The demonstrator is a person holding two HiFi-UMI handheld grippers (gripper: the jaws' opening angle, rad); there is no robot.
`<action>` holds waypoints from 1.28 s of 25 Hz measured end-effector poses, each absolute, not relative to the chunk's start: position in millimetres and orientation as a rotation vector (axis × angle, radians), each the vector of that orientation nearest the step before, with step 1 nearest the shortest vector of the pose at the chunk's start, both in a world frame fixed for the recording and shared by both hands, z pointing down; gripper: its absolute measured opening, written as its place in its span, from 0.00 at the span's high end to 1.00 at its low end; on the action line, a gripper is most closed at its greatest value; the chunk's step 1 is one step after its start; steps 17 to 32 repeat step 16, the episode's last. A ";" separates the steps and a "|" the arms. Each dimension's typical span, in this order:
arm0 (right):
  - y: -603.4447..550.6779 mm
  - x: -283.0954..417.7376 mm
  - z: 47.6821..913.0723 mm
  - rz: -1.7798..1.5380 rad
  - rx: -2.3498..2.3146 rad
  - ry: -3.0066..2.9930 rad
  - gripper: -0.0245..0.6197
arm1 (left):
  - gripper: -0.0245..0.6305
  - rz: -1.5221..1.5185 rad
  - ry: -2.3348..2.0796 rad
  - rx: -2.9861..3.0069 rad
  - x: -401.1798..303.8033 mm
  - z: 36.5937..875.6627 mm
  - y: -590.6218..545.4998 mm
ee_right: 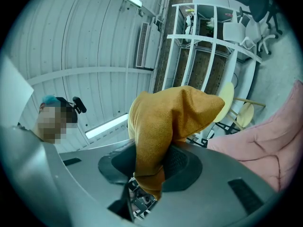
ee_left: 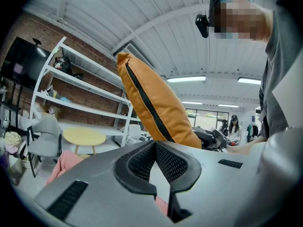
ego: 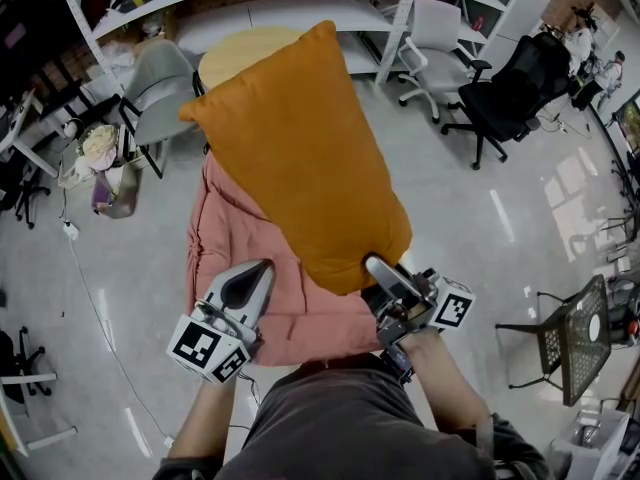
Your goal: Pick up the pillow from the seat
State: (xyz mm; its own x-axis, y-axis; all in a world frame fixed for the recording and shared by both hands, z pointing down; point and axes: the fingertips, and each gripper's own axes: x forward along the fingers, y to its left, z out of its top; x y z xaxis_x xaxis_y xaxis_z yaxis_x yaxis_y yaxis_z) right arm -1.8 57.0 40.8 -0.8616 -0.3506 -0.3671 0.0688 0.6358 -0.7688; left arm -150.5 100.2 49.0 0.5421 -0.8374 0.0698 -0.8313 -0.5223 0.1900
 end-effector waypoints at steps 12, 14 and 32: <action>57.2 0.8 37.5 -1.155 -0.212 2.332 0.79 | 0.95 -0.041 -1.415 2.578 -148.7 49.2 99.1; 57.3 -0.9 37.2 -1.162 -0.214 2.325 0.79 | 0.95 -0.041 -1.415 2.578 -148.8 50.2 99.1; 57.7 -3.0 37.7 -1.166 -0.214 2.320 0.79 | 0.95 -0.042 -1.414 2.578 -149.4 51.5 99.5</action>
